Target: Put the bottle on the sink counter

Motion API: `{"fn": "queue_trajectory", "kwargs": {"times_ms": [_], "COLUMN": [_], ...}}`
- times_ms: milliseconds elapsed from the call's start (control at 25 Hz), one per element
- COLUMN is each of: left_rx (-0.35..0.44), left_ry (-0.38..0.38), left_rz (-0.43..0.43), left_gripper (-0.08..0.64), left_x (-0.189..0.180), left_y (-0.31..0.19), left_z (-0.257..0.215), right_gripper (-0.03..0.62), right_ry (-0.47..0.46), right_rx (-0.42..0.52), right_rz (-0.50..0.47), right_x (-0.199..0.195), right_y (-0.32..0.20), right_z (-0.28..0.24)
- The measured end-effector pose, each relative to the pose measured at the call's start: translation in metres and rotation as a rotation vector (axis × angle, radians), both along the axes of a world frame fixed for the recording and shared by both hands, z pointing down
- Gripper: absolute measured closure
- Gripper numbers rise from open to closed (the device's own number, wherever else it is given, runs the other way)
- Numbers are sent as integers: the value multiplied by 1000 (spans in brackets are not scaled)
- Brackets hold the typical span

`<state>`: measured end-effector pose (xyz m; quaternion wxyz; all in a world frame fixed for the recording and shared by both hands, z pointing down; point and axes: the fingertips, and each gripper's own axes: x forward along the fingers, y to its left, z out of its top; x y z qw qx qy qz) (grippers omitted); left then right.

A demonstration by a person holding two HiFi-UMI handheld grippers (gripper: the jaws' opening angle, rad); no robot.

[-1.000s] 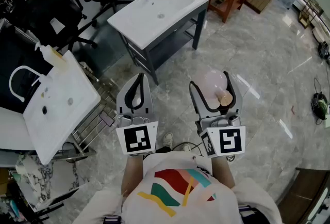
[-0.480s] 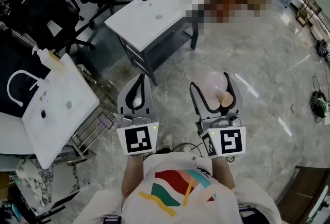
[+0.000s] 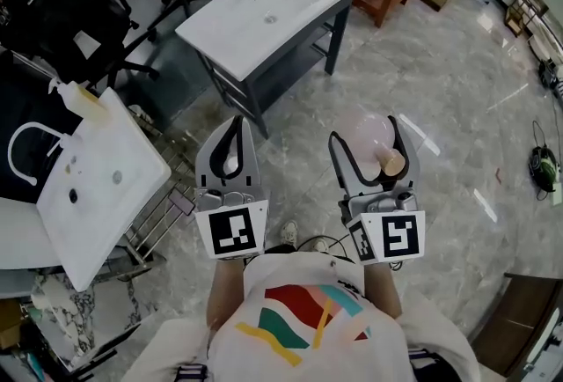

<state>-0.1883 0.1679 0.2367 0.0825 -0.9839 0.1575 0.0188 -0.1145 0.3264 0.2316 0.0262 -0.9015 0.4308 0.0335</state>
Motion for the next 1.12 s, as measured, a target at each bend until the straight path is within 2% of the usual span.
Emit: {"fn": "queue_trajectory", "kwargs": {"times_ms": [360,640,920,1120], "left_rx": [-6,-8,-12,-10], "left_ry": [10,23,31,35], "left_rz": [23,21,3,-44], "left_gripper": [543,543,543,543], "left_x": [6,19,36,46], "left_y": [-35,-52,-66,-76], "left_z": [6,8,12,16], "right_gripper": [213,213,213,213], "right_ry": [0,8,32,55], "right_rx": [-24,-37,-30,-20], "right_rz": [38,54,24,-23], "right_x": [-3,12,35,58], "right_y": [-23,-33,-52,-71], "right_z": [10,9,7,10]}}
